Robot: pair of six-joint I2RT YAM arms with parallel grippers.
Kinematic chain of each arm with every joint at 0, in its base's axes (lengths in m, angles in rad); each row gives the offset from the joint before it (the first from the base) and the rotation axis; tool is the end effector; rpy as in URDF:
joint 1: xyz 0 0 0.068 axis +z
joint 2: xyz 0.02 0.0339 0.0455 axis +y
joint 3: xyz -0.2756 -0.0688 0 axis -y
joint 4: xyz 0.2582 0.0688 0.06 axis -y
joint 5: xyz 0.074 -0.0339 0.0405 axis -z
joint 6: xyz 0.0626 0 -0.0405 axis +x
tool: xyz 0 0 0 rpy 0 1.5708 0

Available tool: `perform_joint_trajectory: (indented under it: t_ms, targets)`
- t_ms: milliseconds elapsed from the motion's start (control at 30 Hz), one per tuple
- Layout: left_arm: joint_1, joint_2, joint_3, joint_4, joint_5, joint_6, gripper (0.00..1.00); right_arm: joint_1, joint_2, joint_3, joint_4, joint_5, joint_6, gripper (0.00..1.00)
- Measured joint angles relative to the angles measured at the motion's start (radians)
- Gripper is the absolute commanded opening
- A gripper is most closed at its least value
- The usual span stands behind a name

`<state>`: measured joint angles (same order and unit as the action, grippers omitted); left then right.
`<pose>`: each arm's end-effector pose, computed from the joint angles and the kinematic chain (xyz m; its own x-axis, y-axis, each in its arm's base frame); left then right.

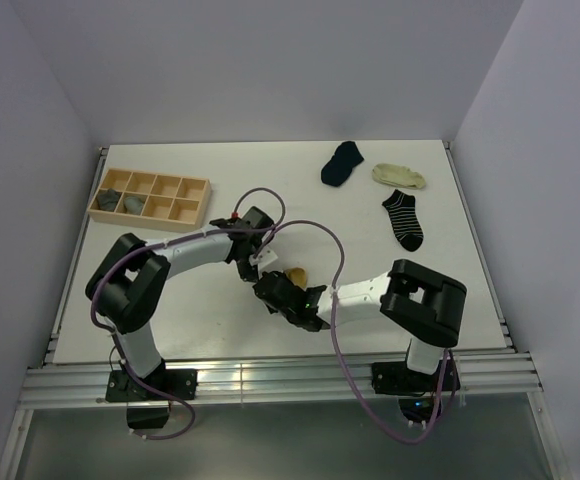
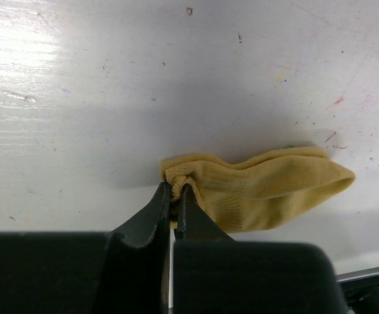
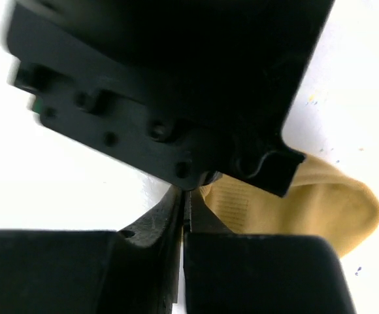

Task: Roll the socks
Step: Roll the sock at the center of the board.

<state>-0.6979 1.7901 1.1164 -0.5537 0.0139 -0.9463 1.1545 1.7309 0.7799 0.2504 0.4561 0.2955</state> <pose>0.2792 -0.2353 0.1397 -0.9460 -0.2653 -0.1862 -0.2075 0.9371 -0.2808 0.1717 0.3202 0.1263 -0.4489 -0.3687 -0.8140 -0.5793 0.8136 -0.0490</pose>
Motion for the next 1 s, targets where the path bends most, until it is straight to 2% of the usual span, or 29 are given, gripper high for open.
perform_joint_trajectory:
  t_ms: [200, 300, 333, 367, 433, 467, 533, 567, 633, 867, 1000]
  targets:
    - [0.008, -0.041, -0.048, 0.032, -0.004, -0.019, 0.07, -0.027, -0.016, -0.028, 0.02, -0.078, 0.041, 0.0]
    - [0.016, -0.059, -0.073, 0.042, 0.006, -0.04, 0.15, -0.056, -0.046, -0.075, 0.069, -0.155, 0.069, 0.0]
    - [0.018, -0.064, -0.081, 0.044, 0.011, -0.045, 0.2, -0.064, -0.054, -0.09, 0.087, -0.181, 0.077, 0.0]
    - [0.021, -0.072, -0.092, 0.047, 0.016, -0.054, 0.29, -0.077, -0.063, -0.111, 0.112, -0.218, 0.088, 0.0]
    - [0.024, -0.087, -0.111, 0.049, 0.019, -0.068, 0.37, -0.105, -0.074, -0.14, 0.152, -0.283, 0.107, 0.0]
    - [0.027, -0.097, -0.122, 0.049, 0.018, -0.075, 0.47, -0.124, -0.079, -0.158, 0.179, -0.331, 0.119, 0.0]
    - [0.034, -0.126, -0.146, 0.05, 0.012, -0.09, 0.57, -0.172, -0.083, -0.189, 0.231, -0.428, 0.147, 0.0]
    - [0.037, -0.142, -0.159, 0.052, 0.003, -0.098, 0.68, -0.2, -0.083, -0.207, 0.26, -0.486, 0.166, 0.0]
    - [0.041, -0.185, -0.19, 0.063, -0.02, -0.116, 0.75, -0.261, -0.083, -0.24, 0.311, -0.593, 0.204, 0.0]
    - [0.045, -0.388, -0.323, 0.192, -0.045, -0.143, 0.77, -0.445, -0.017, -0.322, 0.498, -0.912, 0.38, 0.0]
    - [0.037, -0.417, -0.352, 0.269, -0.034, -0.134, 0.76, -0.512, 0.072, -0.342, 0.636, -1.037, 0.49, 0.0]
